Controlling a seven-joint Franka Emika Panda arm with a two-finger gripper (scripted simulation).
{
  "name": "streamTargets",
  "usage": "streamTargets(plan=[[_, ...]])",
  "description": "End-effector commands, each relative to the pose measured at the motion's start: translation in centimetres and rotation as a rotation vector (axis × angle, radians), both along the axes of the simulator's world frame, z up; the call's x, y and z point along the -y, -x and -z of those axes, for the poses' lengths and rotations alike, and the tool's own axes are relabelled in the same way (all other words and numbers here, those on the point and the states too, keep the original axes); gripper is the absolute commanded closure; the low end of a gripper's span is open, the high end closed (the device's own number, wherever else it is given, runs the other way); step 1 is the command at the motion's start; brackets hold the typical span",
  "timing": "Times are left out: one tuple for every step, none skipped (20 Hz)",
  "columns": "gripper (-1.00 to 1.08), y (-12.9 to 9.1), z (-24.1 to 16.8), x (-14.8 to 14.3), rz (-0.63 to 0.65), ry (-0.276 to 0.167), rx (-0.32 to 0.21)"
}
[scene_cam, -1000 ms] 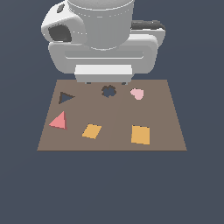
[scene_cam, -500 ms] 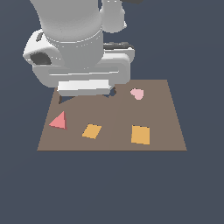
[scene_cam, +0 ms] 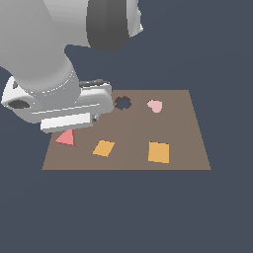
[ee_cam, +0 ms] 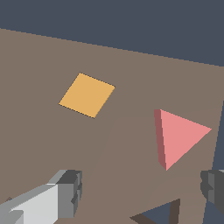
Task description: Insert a designated object into the corresponding slot on a board.
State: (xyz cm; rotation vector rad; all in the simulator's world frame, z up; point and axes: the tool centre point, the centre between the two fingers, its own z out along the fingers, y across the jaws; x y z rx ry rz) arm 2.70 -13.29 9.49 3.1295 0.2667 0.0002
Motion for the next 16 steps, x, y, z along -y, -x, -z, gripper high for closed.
streamTargets(plan=[[-0.92,-0.6,1.2,1.6,-0.028,0.0,0.001],[-0.92,-0.9,1.7,2.2,-0.037,-0.001,0.0],[-0.92,-1.1,2.1,2.7,-0.045,-0.001,0.0],[-0.92,-1.3,2.4,3.2,-0.053,-0.001,0.0],[-0.92,-1.5,2.8,3.6,-0.06,-0.001,0.0],[-0.92,-1.7,3.1,4.0,-0.067,-0.001,0.0],[-0.92,-1.9,3.3,4.4,-0.072,-0.001,0.0],[-0.92,-2.1,3.5,4.7,-0.077,-0.001,0.0],[-0.92,-2.2,3.7,4.9,-0.082,-0.001,0.0],[-0.92,-2.3,3.9,5.1,-0.085,-0.001,0.0],[-0.92,-2.4,4.0,5.3,-0.088,-0.001,0.0],[-0.92,-2.5,4.2,5.5,-0.091,-0.001,0.0],[-0.92,-2.6,4.3,5.6,-0.093,-0.001,0.0],[-0.92,-2.7,4.3,5.7,-0.095,-0.001,0.0],[-0.92,-2.7,4.4,5.7,-0.096,-0.001,0.0],[-0.92,-2.7,4.4,5.8,-0.096,-0.001,0.0]])
